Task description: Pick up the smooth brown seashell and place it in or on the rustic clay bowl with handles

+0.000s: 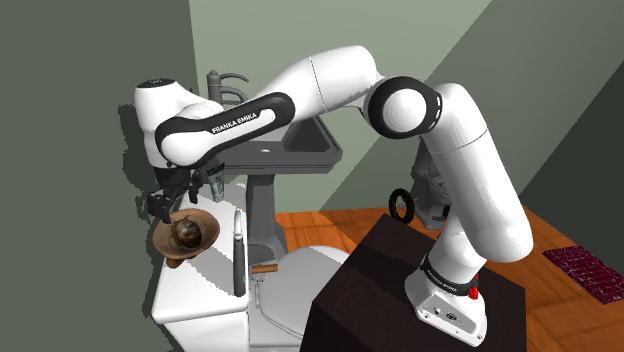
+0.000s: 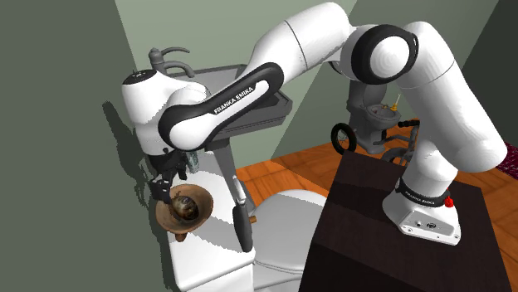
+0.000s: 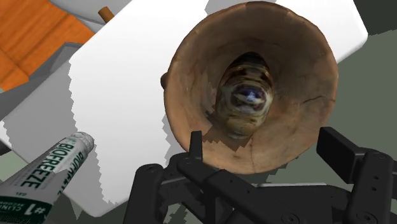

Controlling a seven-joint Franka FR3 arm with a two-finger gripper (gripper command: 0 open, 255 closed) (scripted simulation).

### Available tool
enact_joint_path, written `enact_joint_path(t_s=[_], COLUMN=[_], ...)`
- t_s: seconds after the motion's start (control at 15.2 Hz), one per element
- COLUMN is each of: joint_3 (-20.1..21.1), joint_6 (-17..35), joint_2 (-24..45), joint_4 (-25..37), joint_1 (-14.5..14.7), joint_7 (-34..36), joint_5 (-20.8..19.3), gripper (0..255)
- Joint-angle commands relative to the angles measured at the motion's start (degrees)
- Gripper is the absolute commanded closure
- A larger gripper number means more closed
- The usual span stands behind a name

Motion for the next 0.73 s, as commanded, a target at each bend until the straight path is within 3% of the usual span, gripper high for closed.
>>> enact_joint_path(t_s=[0.0,0.13,0.66], joint_3=[0.23,0.49,0.49], joint_6=[-2.39,-5.08,-5.07], joint_2=[-0.88,-2.03,-2.04], joint_4=[1.58,3.16,3.15], joint_1=[0.02,0.03,0.02], joint_7=[-0.27,-0.54,-0.54], joint_5=[0.33,0.72,0.72], gripper=[0,0,0])
